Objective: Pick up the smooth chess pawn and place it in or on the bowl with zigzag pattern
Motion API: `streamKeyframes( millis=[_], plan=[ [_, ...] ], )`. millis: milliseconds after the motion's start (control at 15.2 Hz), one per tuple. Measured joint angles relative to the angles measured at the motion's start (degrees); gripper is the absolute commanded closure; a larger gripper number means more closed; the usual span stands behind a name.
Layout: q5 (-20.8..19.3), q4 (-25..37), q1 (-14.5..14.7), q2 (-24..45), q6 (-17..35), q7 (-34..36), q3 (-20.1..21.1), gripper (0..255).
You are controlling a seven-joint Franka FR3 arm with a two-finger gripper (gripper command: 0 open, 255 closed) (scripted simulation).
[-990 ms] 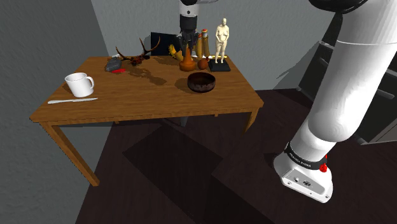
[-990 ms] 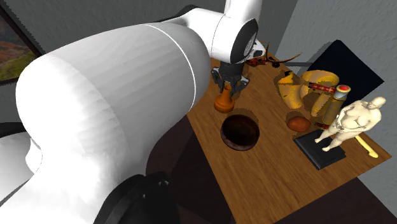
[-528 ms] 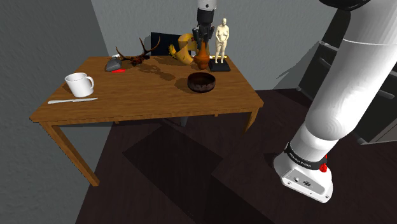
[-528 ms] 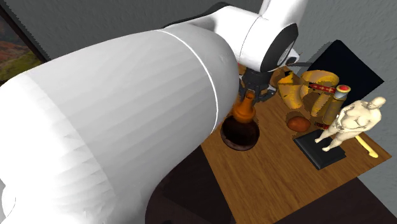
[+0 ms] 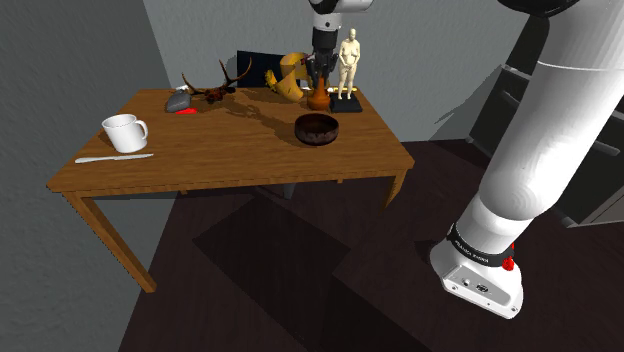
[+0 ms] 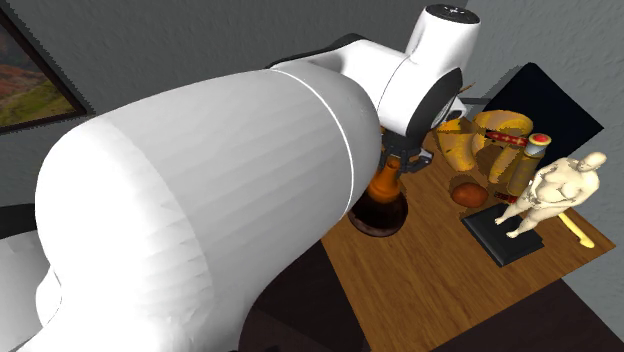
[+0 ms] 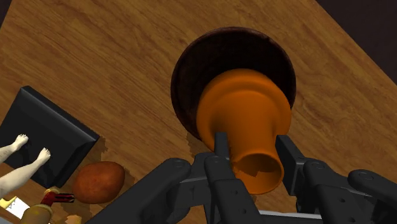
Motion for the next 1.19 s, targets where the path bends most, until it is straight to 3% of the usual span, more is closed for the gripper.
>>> streamKeyframes(
  millis=[726, 1188],
  plan=[
    [0.2, -6.38, -0.04, 1.94, 8.31, -0.37, 0.01, 255],
    [0.23, -6.83, 0.0, 2.48, 9.32, -0.32, 0.05, 255]
  ],
)
